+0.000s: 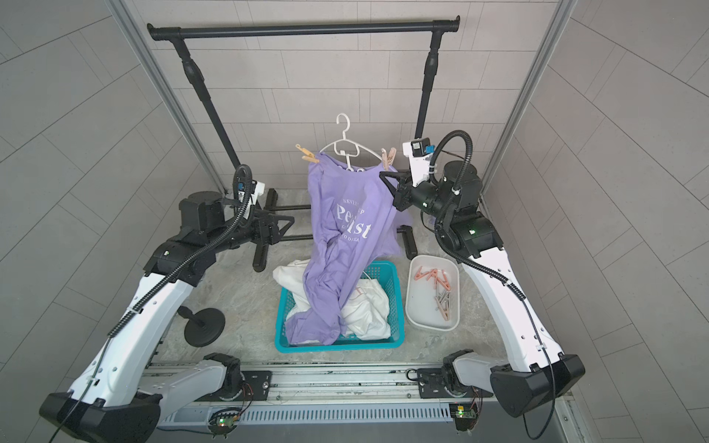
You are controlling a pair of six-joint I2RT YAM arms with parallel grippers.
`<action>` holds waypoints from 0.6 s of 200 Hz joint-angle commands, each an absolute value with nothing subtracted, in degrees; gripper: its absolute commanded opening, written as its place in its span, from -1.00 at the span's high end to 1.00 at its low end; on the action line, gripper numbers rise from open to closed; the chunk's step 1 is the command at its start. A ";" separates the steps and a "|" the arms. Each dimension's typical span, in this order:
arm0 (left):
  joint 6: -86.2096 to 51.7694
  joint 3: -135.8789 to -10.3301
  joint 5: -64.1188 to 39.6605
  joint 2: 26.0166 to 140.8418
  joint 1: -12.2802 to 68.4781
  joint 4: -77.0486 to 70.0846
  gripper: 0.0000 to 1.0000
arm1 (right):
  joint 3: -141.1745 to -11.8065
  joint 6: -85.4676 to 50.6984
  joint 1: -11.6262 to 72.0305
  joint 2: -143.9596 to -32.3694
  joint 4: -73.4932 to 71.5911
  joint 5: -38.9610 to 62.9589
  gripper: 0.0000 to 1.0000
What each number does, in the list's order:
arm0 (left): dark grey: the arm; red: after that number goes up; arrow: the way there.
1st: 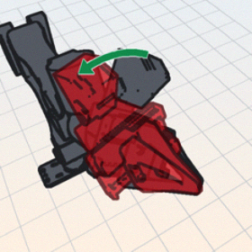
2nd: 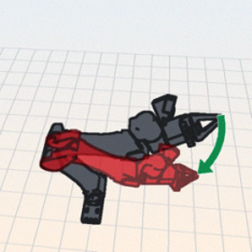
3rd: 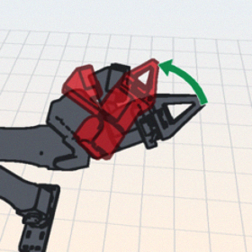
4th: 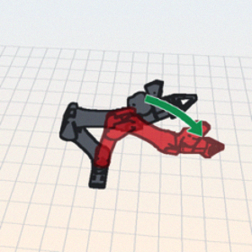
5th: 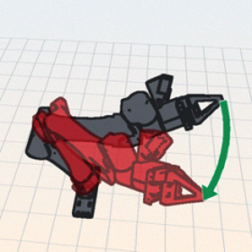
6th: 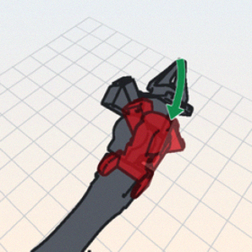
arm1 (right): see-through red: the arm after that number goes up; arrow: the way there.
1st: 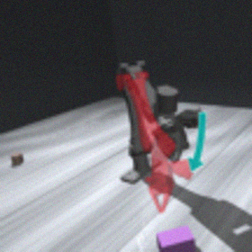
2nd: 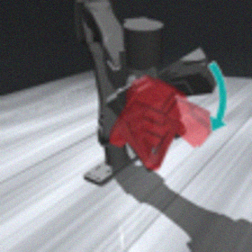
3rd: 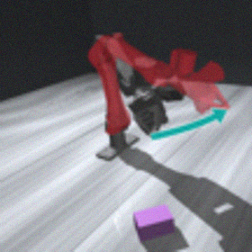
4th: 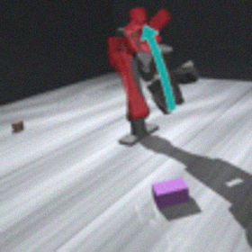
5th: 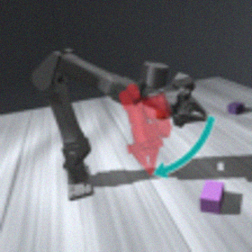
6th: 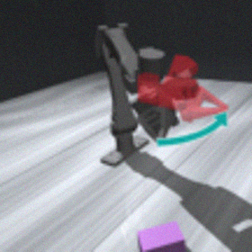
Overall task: Use clothespins to secure the t-shirt on both sides of the hanger
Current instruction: Adjust the hanger, then hang the hanger on the clothesline.
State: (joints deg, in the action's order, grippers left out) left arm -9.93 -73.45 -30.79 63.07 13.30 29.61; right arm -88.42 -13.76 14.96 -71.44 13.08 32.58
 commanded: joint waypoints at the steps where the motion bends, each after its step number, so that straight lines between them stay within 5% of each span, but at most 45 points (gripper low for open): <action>1: -12.00 -72.68 -31.76 62.43 13.39 26.43 -0.61 | -93.24 -9.07 14.77 -70.91 13.16 26.50 1.00; 120: -15.28 -71.82 -33.97 62.73 13.52 23.65 -0.60 | -102.35 -6.07 14.77 -73.90 7.30 10.43 1.00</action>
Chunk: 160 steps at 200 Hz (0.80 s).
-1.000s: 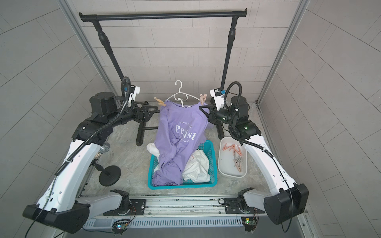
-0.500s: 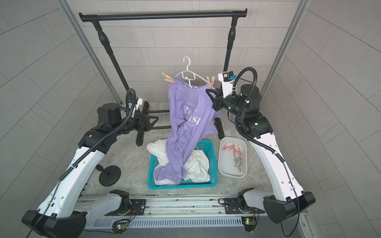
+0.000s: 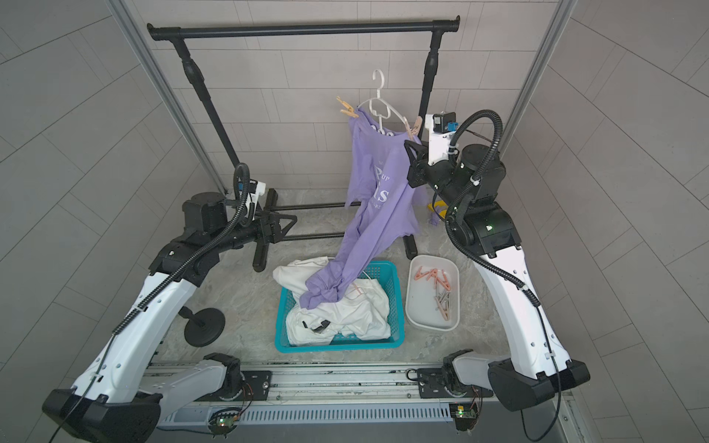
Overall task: Use clothespins to secure the t-shirt on both sides of the hanger
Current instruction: Hang the hanger on the clothesline.
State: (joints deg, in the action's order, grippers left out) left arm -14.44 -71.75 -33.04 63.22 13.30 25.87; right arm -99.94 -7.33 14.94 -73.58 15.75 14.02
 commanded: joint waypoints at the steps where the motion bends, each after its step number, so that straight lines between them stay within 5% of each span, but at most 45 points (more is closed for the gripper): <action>1: -15.29 -71.81 -33.99 62.70 13.49 23.65 -0.60 | -102.37 -6.02 14.77 -74.00 7.21 10.36 1.00; 160: -16.39 -72.20 -33.97 61.27 13.53 22.76 -0.60 | -106.32 -3.44 14.77 -80.82 -7.84 5.00 1.00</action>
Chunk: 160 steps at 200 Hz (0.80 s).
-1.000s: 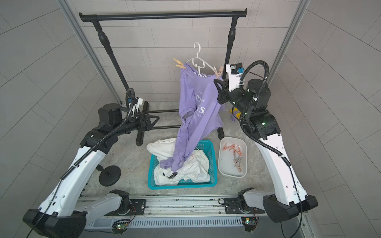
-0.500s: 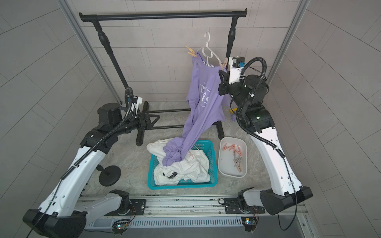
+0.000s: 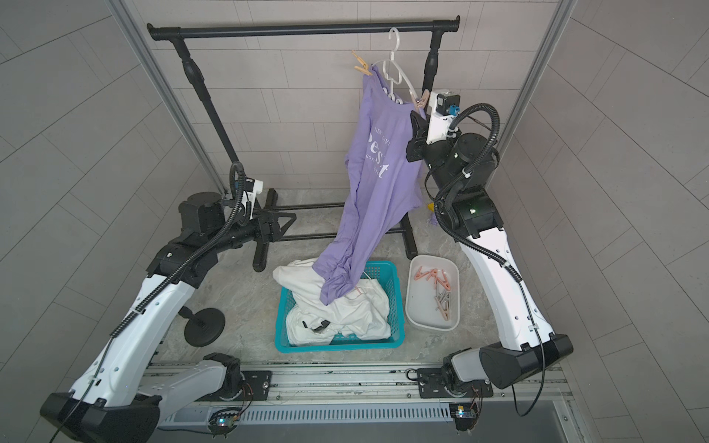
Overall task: Use clothespins to secure the t-shirt on both sides of the hanger
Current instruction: Hang the hanger on the clothesline.
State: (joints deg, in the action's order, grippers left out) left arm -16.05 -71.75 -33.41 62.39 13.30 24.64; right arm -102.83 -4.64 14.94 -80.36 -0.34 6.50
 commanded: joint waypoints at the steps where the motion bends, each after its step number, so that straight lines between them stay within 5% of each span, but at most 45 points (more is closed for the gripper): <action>1: -16.37 -72.18 -33.99 61.31 13.53 22.76 -0.59 | -106.38 -3.39 14.77 -80.88 -7.84 5.00 1.00; 160: -16.87 -72.15 -33.73 60.29 13.49 23.16 -0.60 | -113.65 -2.72 14.78 -90.25 -13.19 0.41 1.00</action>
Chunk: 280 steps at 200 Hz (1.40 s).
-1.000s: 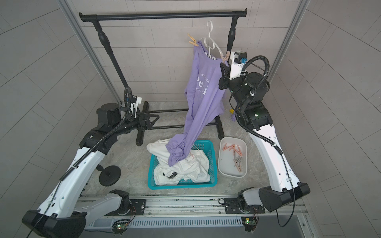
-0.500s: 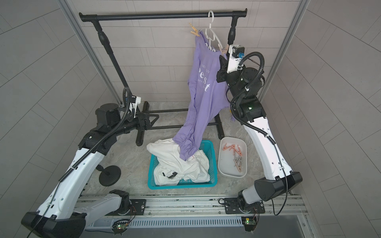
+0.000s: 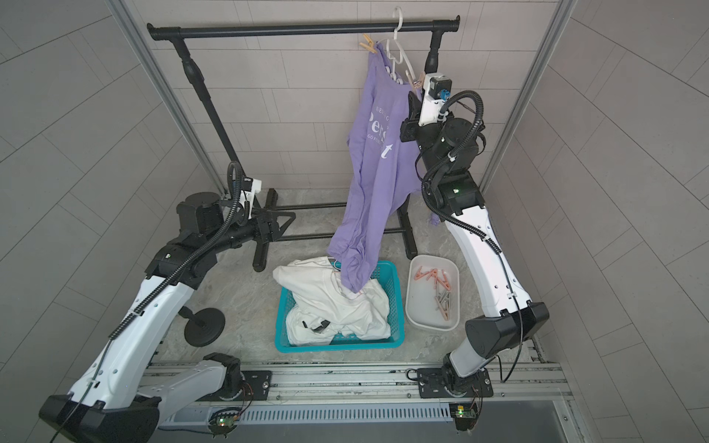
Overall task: Use clothespins to secure the t-shirt on both sides of the hanger
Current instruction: Hang the hanger on the clothesline.
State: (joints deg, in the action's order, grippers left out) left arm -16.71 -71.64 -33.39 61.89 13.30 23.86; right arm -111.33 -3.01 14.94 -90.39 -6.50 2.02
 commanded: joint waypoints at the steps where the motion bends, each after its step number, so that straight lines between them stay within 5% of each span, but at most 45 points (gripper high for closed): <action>1: -16.87 -72.15 -33.70 60.29 13.47 23.14 -0.59 | -113.65 -2.68 14.77 -90.30 -13.19 0.33 1.00; 237: -16.37 -72.08 -33.90 60.46 13.52 23.39 -0.59 | -105.12 -4.57 14.59 -89.46 -17.41 1.38 1.00; 280: -16.44 -71.84 -34.24 60.30 13.53 23.47 -0.59 | -103.12 -6.31 14.59 -88.06 -17.16 0.04 0.15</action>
